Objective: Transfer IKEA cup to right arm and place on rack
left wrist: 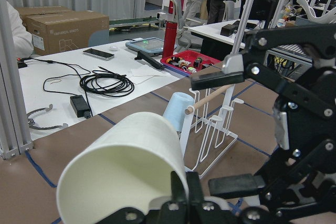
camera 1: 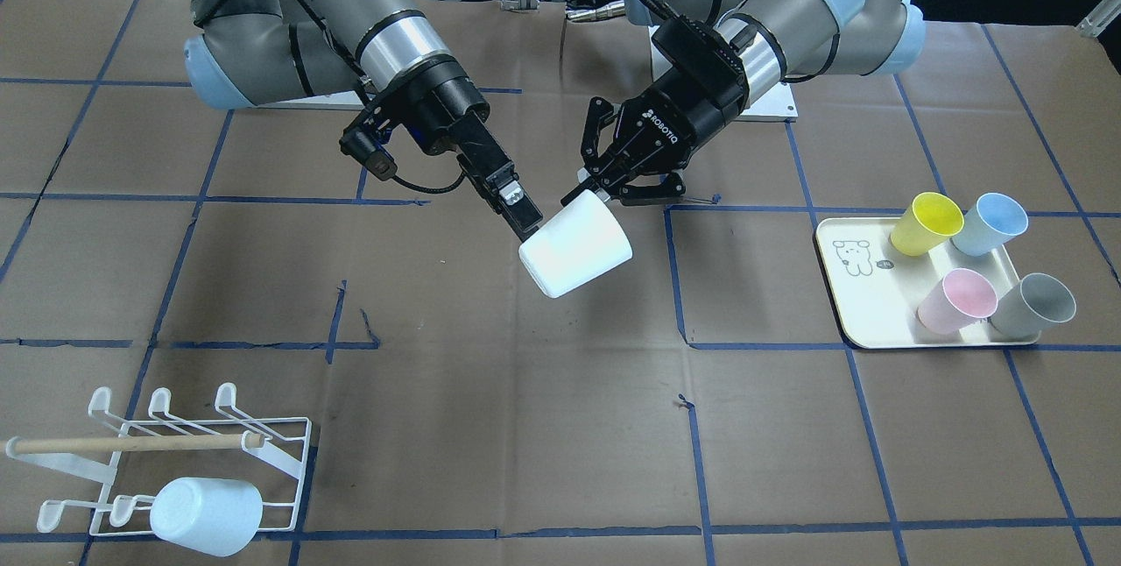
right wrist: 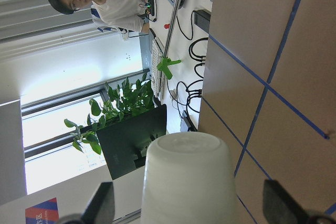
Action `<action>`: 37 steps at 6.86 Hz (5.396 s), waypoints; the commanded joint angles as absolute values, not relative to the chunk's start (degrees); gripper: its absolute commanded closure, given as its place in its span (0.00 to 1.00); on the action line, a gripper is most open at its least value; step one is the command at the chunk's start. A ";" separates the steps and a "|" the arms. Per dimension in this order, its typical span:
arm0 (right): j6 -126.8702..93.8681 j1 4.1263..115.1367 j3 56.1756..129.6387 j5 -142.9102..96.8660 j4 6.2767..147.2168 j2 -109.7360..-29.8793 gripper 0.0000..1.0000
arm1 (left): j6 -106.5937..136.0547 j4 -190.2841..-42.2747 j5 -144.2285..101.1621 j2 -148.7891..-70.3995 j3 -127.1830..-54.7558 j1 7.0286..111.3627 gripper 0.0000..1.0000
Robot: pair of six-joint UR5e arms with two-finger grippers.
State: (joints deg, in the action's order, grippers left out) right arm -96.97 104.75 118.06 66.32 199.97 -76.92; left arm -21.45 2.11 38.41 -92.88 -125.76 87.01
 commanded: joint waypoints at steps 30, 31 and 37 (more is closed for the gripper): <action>-25.39 75.79 108.30 74.62 199.86 -68.49 0.93 | -1.41 -81.41 90.70 -90.54 -93.63 88.94 0.01; -15.65 74.11 106.19 74.36 199.86 -66.20 0.93 | -1.41 -82.61 90.70 -88.96 -94.65 88.95 0.01; 1.76 72.33 97.81 74.79 200.57 -54.85 0.93 | 2.10 -84.99 90.09 -87.80 -95.45 88.33 0.01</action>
State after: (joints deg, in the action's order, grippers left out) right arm 1.19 72.51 97.42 74.78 200.55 -55.61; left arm 0.53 -84.41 90.16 -87.90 -95.48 88.34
